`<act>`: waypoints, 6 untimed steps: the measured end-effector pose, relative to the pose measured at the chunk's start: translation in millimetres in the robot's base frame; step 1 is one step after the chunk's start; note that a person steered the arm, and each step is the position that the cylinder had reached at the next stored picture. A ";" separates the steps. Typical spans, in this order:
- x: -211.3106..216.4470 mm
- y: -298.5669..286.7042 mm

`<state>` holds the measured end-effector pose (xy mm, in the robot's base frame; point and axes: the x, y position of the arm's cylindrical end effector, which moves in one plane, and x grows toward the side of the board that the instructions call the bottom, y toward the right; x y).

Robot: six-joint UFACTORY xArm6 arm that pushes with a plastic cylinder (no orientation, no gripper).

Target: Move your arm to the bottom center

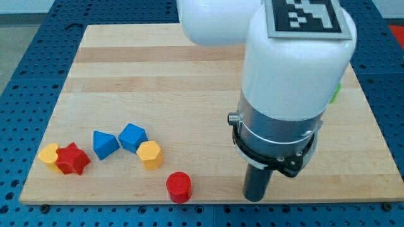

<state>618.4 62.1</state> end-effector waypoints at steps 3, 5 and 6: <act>-18.1 -83.3; -132.8 -78.9; -138.4 -52.4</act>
